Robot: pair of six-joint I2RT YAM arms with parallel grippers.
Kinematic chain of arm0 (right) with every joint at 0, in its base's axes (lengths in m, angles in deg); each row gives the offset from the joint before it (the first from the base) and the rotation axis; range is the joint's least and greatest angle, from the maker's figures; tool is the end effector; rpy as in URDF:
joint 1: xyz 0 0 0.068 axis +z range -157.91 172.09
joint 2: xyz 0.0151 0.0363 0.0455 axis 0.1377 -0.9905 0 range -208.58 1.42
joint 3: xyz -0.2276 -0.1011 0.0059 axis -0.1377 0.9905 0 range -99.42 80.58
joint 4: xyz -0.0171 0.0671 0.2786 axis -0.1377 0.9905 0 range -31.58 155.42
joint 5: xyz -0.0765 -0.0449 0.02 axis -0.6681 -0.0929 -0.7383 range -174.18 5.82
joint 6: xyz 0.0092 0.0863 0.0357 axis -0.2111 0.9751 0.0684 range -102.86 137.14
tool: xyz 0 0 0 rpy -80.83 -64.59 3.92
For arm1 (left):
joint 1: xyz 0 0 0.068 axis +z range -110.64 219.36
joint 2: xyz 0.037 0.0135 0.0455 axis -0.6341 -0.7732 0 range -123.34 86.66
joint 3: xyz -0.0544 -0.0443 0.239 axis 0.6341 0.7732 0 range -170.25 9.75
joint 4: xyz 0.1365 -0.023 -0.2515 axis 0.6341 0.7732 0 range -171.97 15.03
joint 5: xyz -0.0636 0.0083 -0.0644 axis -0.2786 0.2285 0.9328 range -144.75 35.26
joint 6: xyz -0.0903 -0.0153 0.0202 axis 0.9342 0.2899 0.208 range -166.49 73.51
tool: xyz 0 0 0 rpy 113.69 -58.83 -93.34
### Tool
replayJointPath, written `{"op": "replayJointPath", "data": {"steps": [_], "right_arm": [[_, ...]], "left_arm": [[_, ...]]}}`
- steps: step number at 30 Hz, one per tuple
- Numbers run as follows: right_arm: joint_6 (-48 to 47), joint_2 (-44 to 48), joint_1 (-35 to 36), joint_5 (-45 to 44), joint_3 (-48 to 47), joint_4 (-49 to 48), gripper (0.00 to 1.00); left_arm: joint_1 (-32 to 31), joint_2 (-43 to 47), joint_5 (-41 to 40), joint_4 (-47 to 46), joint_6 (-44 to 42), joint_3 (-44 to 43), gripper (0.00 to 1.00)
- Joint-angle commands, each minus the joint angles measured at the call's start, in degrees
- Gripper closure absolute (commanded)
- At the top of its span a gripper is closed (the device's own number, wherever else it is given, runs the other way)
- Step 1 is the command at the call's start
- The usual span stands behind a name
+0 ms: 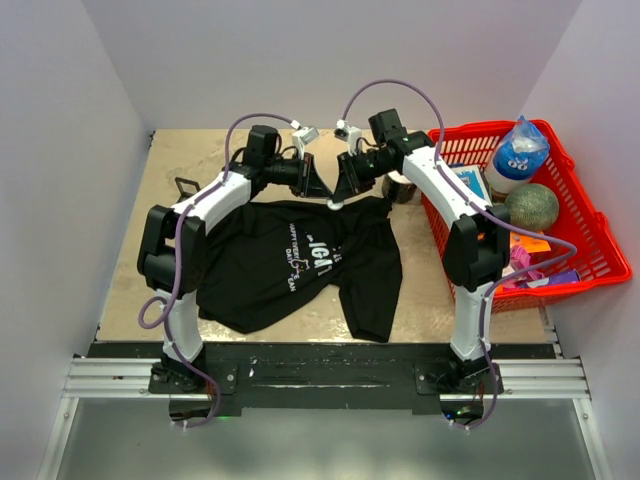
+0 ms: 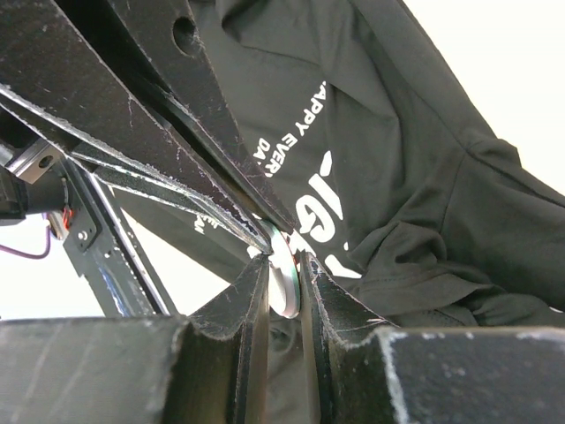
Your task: Remove the brooch from the garment
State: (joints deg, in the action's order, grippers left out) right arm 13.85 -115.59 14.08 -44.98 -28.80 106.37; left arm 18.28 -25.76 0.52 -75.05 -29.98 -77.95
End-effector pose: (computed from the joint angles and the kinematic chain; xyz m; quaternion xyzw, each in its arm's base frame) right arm 0.4300 0.2313 0.2350 -0.2938 0.8563 0.3615 0.2230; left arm 0.4300 -0.2402 0.2114 0.2567 0.7639 -0.5224 0.2785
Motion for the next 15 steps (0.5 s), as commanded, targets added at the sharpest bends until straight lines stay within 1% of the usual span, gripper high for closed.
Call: {"op": "replayJointPath", "data": {"steps": [1,4,9,10,11,12,14,15], "right_arm": [[2.85,-2.35,1.20,-3.16,-1.36,-5.40,0.93],[6.54,-2.69,1.12,-3.25,-1.53,-6.81,0.89],[9.87,-4.10,1.03,-4.92,-2.94,-7.86,0.88],[10.14,-4.36,0.94,-5.27,-3.03,-7.87,0.86],[10.41,-4.54,1.03,-5.27,-3.12,-7.95,0.83],[10.84,-4.72,1.03,-5.10,-3.38,-7.69,0.75],[11.20,-4.98,0.42,-3.44,-3.38,-7.95,0.70],[11.11,-4.81,0.15,-1.43,-3.47,-8.13,0.66]], "left_arm": [[-1.95,2.73,6.79,-8.15,6.51,-1.51,1.00],[-1.86,2.65,6.78,-8.32,6.78,-1.25,1.00],[-1.86,2.47,6.35,-8.85,7.48,-1.07,1.00],[-1.86,2.47,6.26,-8.85,7.48,-1.16,1.00],[-1.86,2.38,6.26,-8.94,7.57,-1.07,1.00],[-1.77,2.47,6.35,-8.94,7.57,-1.07,1.00],[-1.60,2.38,6.52,-8.85,7.31,-0.98,1.00],[-1.42,2.38,6.43,-8.42,6.78,-0.98,1.00]]}}
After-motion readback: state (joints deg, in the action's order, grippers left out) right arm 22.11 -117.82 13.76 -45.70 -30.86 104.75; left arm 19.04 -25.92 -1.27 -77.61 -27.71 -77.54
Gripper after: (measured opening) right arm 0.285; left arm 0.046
